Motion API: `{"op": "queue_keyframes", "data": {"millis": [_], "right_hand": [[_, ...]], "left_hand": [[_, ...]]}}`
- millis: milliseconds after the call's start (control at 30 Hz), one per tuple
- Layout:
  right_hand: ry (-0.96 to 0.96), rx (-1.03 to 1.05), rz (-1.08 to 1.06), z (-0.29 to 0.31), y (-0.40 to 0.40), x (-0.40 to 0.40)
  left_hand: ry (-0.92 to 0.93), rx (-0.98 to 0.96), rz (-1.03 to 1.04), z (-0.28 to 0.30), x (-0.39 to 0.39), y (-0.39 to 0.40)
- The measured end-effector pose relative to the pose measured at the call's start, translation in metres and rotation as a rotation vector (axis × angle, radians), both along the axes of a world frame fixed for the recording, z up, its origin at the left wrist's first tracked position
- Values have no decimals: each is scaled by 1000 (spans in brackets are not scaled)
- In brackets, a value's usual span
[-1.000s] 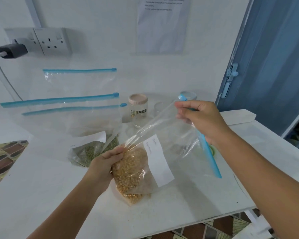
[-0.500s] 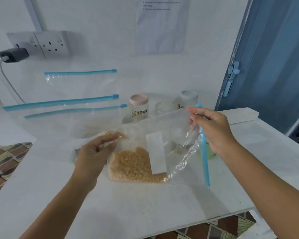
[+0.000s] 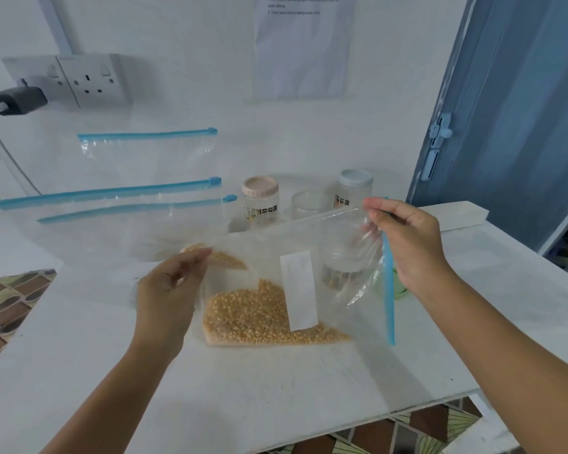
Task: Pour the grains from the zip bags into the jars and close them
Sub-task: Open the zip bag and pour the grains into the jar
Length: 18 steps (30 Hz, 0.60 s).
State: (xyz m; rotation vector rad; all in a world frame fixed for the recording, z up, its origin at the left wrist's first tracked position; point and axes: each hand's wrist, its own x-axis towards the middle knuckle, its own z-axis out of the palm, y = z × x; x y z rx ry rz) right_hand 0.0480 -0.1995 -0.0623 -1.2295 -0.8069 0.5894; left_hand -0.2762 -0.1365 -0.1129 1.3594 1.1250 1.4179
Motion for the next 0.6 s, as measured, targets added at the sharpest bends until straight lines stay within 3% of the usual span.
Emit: {"op": "queue_keyframes", "data": {"millis": [133,367,600], "right_hand": [[-32,-26,-20,-3,-3,4],[8,-26,-17,-6,-5,2],[-2,-30,-3,-7,-1,-5]], "left_hand": [[10,-57,-45,-10,-2,3],[-366,-289,5,2,-9,12],[-186,-318,-39,7,-9,23]]}}
